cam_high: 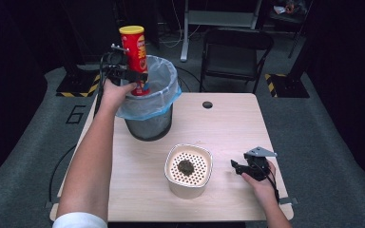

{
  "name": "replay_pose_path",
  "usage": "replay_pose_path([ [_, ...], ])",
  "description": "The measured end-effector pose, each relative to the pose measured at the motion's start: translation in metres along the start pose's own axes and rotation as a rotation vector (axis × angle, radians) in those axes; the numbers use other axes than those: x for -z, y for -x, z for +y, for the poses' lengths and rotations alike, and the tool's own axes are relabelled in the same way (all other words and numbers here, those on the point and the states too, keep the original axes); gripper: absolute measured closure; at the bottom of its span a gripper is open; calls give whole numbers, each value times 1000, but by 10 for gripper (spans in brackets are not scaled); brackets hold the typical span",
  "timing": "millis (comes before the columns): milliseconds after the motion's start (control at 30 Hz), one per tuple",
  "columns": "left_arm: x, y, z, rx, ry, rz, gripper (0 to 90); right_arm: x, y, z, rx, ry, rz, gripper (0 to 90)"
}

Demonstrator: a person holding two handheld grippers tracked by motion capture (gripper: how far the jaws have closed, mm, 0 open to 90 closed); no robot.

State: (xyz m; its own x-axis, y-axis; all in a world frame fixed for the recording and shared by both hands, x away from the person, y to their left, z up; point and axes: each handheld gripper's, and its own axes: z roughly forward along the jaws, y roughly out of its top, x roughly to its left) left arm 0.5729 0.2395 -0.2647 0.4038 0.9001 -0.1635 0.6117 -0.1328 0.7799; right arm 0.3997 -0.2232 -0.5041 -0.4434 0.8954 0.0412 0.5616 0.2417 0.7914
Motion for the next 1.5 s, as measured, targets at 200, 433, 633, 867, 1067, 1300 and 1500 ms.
replay_pose_path([
  [200, 9, -6, -8, -18, 23, 43, 135, 1, 1, 0, -7, 2, 1, 329],
  [433, 35, -7, -15, -29, 27, 4, 179, 2, 1, 0, -11, 4, -2, 329],
  [633, 57, -1, -25, -96, 18, -46, 271, 1, 1, -1, -5, 1, -1, 329],
  [867, 81, 3, -43, -106, 45, -96, 289, -1, 0, -1, -4, -3, -4, 330],
  [1067, 90, 1, -68, -124, 51, -126, 291, -2, 0, -1, -10, -6, -1, 330],
  [1300, 93, 2, -106, -159, 27, -126, 290, -1, 0, -1, -9, -5, -3, 329],
  [1500, 95, -4, -140, -134, 29, -129, 290, -1, 1, -1, -5, -3, -7, 329],
])
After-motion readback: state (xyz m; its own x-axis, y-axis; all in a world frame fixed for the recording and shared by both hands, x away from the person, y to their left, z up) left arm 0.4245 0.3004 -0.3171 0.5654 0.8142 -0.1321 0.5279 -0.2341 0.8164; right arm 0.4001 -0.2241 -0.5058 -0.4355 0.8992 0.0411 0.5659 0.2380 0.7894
